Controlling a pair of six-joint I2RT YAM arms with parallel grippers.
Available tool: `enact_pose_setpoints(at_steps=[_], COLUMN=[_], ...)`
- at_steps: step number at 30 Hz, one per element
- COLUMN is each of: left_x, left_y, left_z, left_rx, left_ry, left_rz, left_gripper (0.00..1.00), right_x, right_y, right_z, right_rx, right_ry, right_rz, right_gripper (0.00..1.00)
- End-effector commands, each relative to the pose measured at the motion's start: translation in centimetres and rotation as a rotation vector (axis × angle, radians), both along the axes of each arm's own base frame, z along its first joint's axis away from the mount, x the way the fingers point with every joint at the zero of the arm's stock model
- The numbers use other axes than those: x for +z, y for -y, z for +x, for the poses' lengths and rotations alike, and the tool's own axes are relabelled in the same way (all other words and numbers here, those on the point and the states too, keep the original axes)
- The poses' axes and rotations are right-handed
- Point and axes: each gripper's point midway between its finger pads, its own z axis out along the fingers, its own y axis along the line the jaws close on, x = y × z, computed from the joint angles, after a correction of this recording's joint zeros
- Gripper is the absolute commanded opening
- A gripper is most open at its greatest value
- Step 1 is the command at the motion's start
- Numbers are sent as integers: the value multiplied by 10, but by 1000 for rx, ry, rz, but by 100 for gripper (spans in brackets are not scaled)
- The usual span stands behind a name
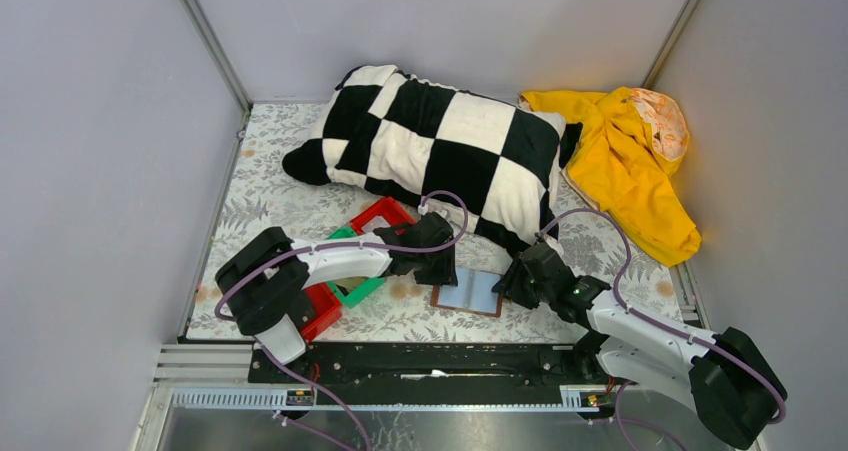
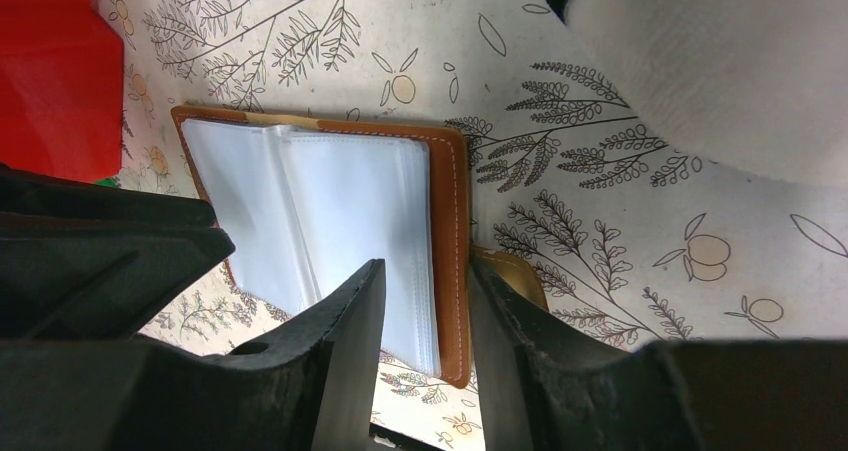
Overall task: Take the credit cards out of the card holder
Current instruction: Remove the credit card from the card holder.
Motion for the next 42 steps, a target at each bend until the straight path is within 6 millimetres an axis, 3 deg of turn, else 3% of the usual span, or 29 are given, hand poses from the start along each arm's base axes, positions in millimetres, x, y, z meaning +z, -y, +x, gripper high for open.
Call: enact_pose_setpoints(at_steps=[1, 14, 19, 31, 42], left_x=[-1, -2, -3, 16, 24], left_y=[11, 1, 13, 49, 68], left_z=[-1, 2, -4, -17, -18], left_rx=[-25, 1, -31, -108, -142], left_ry=[-9, 33, 0, -61, -73], left_rz=[-35, 25, -23, -214, -280], left_gripper=[45, 46, 46, 45, 45], right_x=[-4, -4, -3, -2, -2], right_y=[0, 0, -1, -1, 1], right_z=[-4, -3, -3, -3, -4], right_rx=[6, 4, 6, 5, 2], right_ry=[-15, -14, -13, -13, -12], right_rz=[-2, -3, -2, -2, -4], right_gripper=[43, 43, 43, 43, 43])
